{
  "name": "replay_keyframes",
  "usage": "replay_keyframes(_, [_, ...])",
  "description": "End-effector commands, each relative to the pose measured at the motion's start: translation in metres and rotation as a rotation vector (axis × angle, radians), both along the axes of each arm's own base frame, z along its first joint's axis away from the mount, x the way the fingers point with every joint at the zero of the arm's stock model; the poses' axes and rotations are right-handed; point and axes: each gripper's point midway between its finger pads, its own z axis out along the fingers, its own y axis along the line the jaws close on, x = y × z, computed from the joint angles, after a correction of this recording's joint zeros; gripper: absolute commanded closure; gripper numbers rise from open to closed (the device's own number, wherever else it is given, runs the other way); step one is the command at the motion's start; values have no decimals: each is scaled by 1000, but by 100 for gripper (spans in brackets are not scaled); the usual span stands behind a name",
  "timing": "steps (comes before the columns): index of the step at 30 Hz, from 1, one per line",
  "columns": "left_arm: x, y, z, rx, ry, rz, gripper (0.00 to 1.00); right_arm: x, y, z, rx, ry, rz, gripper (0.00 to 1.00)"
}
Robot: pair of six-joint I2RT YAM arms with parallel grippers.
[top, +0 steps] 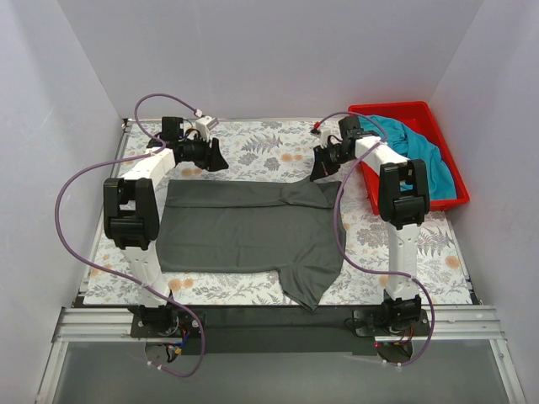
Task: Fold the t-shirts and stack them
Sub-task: Fold the tshirt
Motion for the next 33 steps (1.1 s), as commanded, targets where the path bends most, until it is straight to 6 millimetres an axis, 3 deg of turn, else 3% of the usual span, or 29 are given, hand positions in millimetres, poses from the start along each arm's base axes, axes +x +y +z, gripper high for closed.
replay_keyframes(1, [8,13,35,-20,-66,41,57,-6,12,26,74,-28,45,98])
replay_keyframes(3, [12,20,39,-39,-61,58,57,-15,11,24,75,-17,55,99])
replay_keyframes(8, [17,43,45,-54,-59,111,57,-38,12,45,113,-40,99,99])
replay_keyframes(9, [17,48,46,-52,-59,120,57,-42,12,56,135,-59,114,99])
replay_keyframes(12, [16,59,48,-50,-65,142,57,-66,17,67,164,-61,156,99])
replay_keyframes(16, [13,71,48,-40,-68,162,57,-102,20,58,143,-57,235,99])
replay_keyframes(23, [8,89,44,-30,-52,193,57,-170,21,20,83,28,379,99])
replay_keyframes(28, [6,99,39,-23,-32,216,57,-188,14,16,34,-3,454,99])
replay_keyframes(32, [11,110,30,14,-5,253,57,-190,1,13,-41,-36,503,99])
replay_keyframes(33, [15,114,29,35,-4,273,57,-188,-3,13,-66,-45,503,93])
